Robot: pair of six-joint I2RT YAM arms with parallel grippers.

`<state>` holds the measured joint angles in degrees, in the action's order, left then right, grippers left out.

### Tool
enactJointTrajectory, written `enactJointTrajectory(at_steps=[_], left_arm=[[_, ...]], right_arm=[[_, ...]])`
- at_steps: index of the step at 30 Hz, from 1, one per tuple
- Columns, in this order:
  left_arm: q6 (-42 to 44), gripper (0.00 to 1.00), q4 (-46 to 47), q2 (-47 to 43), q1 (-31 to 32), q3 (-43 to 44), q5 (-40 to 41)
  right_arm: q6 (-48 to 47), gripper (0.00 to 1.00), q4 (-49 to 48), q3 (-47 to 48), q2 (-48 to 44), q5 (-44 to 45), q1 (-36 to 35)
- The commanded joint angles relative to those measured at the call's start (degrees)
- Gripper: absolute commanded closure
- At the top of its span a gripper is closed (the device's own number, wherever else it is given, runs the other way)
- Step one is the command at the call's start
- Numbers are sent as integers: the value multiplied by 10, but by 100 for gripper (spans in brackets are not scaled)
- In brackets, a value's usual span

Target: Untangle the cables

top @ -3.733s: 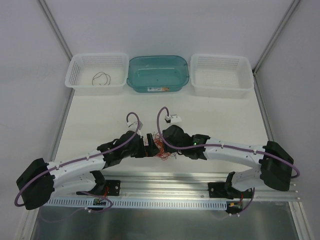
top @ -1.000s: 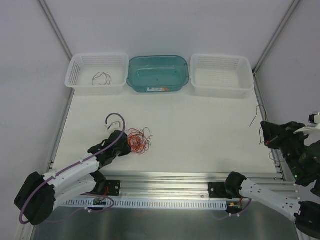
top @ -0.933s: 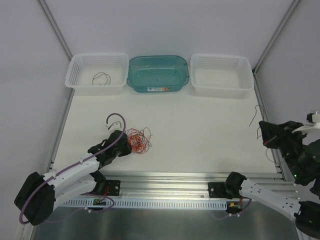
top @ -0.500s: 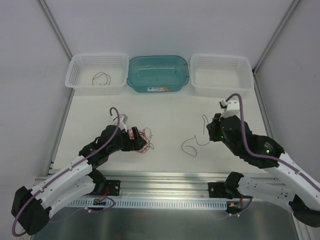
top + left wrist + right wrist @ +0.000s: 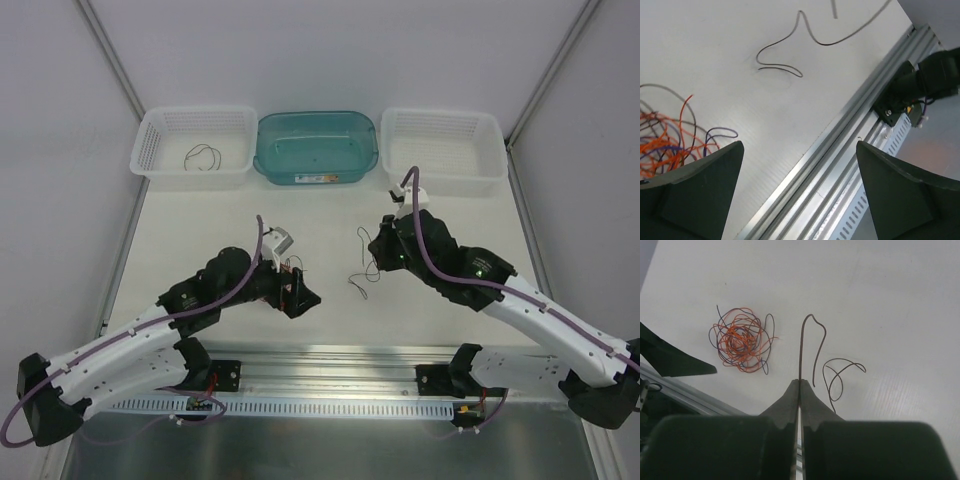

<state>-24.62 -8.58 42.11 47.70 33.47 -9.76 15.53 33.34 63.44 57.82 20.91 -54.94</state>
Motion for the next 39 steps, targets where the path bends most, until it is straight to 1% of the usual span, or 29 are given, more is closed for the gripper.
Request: enactJointTrajectory(at_steps=[1,4,7,8,10,12,15,18,25,29,30,32,33,35,36,37,38,39], left_arm=[[85,3,85,44,46,29,17],[118,3,149,89,77,27,28],[158,3,241,131,101,13,49],[189,2,307,140,110,4,57],[221,3,370,167,131,-22,69],[271,3,444,197,144,-31,94],[329,3,508,235,165,-39,137],[359,4,546,270,173,-35,147],[380,9,601,332,180,-10,158],[377,17,628,365,181,0,146],[375,26,631,369,181,3,142],[370,35,636,380,182,11,132],[369,49,638,383,183,13,131],[365,72,639,387,183,18,134],[362,91,637,386,183,16,135],[360,98,638,384,183,14,137],[359,100,637,378,183,12,141],[356,100,628,374,183,11,142]], right_arm=[[25,99,-41,41,9,-24,0],[38,99,-47,46,14,-32,2],[56,99,-50,50,17,-38,0],[60,99,-51,51,16,-39,0],[64,99,-55,50,13,-46,0],[68,99,-58,50,10,-53,0],[71,99,-61,49,8,-62,1],[71,99,-62,49,9,-71,-1],[74,99,-66,51,6,-83,1],[71,99,-64,55,7,-86,0],[71,99,-64,54,7,-88,0],[70,99,-63,56,8,-89,0],[69,99,-62,56,8,-86,0],[65,99,-56,56,7,-78,1],[63,99,-51,57,6,-74,0],[61,99,-45,57,5,-69,1],[58,99,-40,56,1,-59,1],[53,99,-36,54,-1,-52,1]])
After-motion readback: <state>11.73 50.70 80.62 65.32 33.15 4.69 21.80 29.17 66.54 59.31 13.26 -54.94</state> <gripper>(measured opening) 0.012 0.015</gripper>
